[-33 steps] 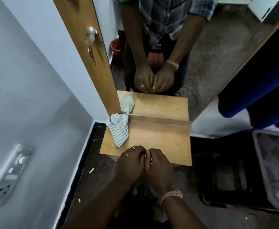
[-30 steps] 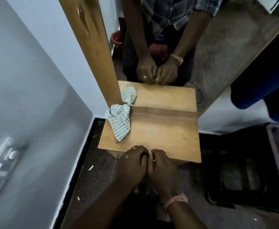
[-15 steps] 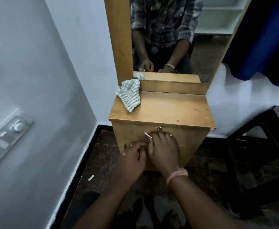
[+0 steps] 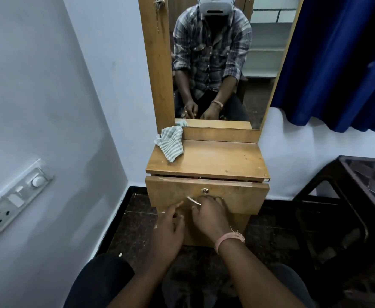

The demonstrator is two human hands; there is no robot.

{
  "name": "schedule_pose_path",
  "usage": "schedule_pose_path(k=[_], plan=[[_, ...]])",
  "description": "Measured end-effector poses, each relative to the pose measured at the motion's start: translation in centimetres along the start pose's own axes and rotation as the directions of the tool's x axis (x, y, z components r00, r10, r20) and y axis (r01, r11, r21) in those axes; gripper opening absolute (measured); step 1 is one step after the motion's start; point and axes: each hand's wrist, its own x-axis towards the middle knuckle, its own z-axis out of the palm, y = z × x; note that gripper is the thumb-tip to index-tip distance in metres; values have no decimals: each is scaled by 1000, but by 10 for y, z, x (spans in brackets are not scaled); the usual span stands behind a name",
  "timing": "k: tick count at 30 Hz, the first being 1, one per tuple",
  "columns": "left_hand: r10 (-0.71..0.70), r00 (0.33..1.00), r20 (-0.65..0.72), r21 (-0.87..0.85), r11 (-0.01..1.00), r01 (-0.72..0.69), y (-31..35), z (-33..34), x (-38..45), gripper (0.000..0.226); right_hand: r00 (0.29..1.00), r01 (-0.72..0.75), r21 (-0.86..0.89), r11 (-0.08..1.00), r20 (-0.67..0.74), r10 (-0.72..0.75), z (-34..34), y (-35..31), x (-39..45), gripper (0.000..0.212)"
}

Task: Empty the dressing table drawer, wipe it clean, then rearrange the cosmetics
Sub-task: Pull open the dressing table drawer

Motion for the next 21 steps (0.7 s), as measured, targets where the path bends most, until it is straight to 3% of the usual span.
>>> schedule_pose_path(k=[5,7,9,11,16,21], plan=[[9,990,-141,33,999,-5,-3,-6,-11,49,1000,-13,182,983,-1,13,-4,4,-40,28],[111,963,-247,100,991,-89,4,-15,-12,45,991,52,220,974,-133,-23,-8,9,-58,21],[259,921,-290,191,959,-209,13,-23,-11,45,940,101,143,984,-339,-47,-15,13,-74,20],[339,912,-232,299,917,-265,13,-24,-7,43,902,75,79,994,-430,-34,-20,14,-81,27],[327,945,-27,449,848,-281,-2,-21,-4,46,952,2,-96,995,-304,-32,-15,3,-87,50],[384,922,-50,510,804,-307,2,-29,-14,35,944,-1,-117,993,-327,-38,-21,0,-95,43]])
